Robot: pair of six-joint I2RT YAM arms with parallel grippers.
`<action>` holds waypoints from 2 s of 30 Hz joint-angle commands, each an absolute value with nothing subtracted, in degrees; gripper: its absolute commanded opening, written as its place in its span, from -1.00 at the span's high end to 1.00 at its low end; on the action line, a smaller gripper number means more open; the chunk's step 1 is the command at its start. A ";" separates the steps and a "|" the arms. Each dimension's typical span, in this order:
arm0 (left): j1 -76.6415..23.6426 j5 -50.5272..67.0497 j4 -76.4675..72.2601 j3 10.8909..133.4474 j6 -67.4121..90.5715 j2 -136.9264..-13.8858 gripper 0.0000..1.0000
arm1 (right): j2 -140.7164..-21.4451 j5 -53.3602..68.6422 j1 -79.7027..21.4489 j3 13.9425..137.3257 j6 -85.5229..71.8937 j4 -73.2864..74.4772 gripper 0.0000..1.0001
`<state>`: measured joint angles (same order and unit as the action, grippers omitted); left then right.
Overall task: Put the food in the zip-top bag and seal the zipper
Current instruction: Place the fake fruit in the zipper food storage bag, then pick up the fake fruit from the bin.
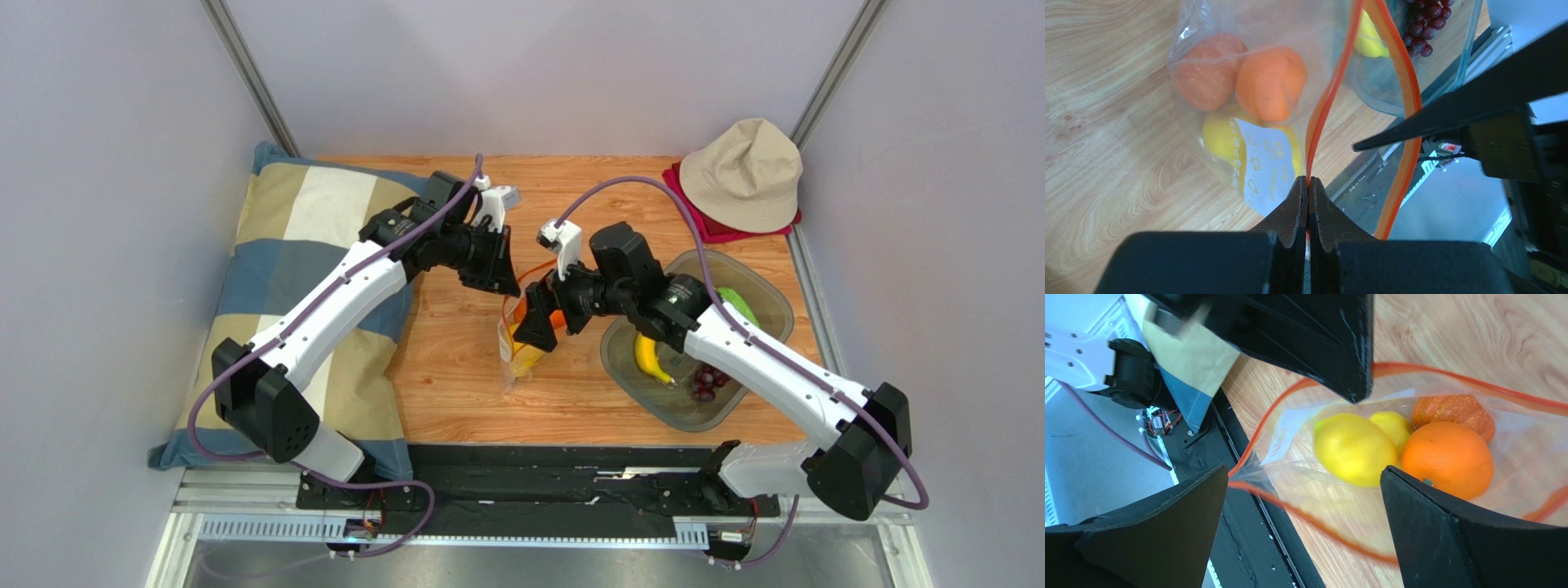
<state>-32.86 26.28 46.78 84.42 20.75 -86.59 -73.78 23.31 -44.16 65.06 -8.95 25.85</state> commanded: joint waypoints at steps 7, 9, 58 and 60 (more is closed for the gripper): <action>-32.61 27.07 45.17 85.08 20.66 -85.52 1.00 | -69.87 35.49 -26.13 76.46 2.08 44.71 -1.00; -32.69 27.07 45.09 84.99 20.57 -85.43 1.00 | -69.70 35.07 -18.86 75.85 9.96 52.62 -1.00; -31.29 29.88 45.17 86.84 17.58 -91.58 1.00 | -100.46 14.24 -0.53 69.87 76.64 44.48 -0.89; -31.11 29.80 45.26 87.10 17.58 -91.76 1.00 | -100.63 14.24 -0.53 69.96 75.86 43.86 -0.84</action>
